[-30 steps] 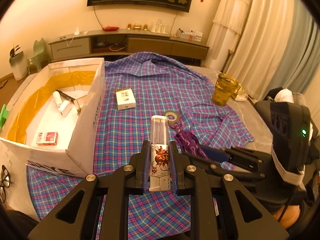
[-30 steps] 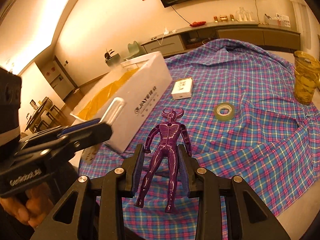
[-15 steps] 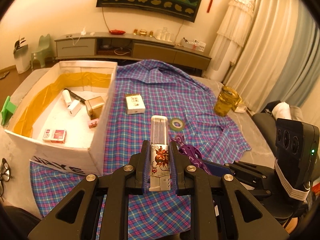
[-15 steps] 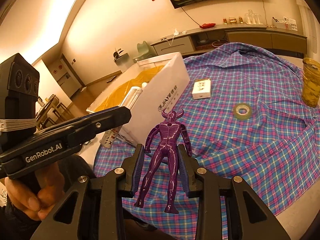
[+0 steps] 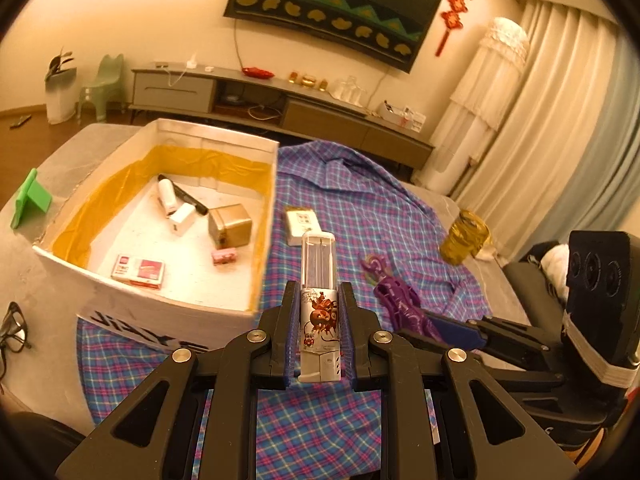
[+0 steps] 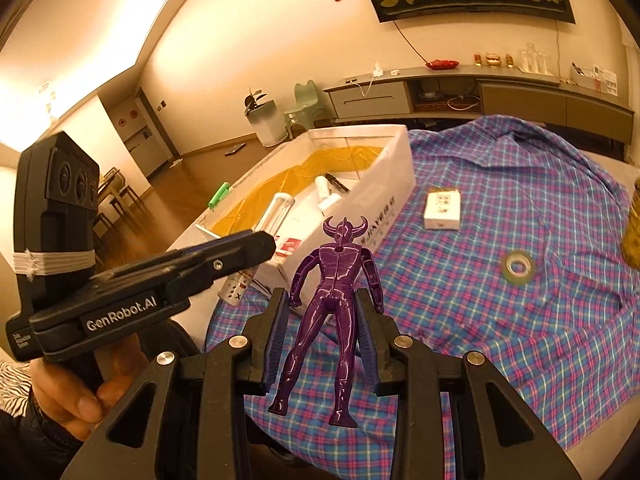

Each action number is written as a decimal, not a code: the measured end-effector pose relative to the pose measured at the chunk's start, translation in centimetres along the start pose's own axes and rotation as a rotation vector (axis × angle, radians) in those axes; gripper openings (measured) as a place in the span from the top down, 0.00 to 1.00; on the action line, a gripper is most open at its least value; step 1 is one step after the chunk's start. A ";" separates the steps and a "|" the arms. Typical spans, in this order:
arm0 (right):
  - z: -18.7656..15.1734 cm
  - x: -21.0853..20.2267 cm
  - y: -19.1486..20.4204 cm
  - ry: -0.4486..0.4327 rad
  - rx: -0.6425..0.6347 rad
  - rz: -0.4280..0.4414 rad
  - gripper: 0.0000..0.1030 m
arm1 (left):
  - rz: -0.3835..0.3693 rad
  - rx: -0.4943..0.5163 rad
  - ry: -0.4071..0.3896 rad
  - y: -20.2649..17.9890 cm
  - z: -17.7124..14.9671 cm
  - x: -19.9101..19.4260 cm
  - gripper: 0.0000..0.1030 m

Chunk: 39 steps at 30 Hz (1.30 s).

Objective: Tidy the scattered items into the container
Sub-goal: 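Carry the lip balm tube with the left gripper while the right gripper carries the figurine over the box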

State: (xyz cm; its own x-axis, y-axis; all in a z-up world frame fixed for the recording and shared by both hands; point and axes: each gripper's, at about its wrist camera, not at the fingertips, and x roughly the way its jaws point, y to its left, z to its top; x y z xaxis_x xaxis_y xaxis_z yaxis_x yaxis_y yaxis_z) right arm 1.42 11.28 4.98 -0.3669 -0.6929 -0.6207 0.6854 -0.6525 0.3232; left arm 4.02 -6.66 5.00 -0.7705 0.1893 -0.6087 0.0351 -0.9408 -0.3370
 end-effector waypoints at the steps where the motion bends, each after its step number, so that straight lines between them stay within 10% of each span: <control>1: 0.3 0.2 0.3 0.001 -0.006 0.000 0.66 | 0.001 -0.010 -0.004 0.6 0.1 -0.1 0.81; 39: 7.7 10.0 6.4 0.111 -0.114 0.026 0.66 | -0.037 -0.239 -0.062 13.6 5.6 1.7 0.81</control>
State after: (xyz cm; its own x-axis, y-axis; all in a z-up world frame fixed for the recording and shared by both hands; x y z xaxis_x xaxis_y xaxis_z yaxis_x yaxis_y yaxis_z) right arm -2.73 -2.23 6.34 -0.2806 -0.6666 -0.6905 0.7631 -0.5913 0.2608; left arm -0.38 -20.69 3.44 -0.8113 0.1982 -0.5499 0.1500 -0.8387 -0.5235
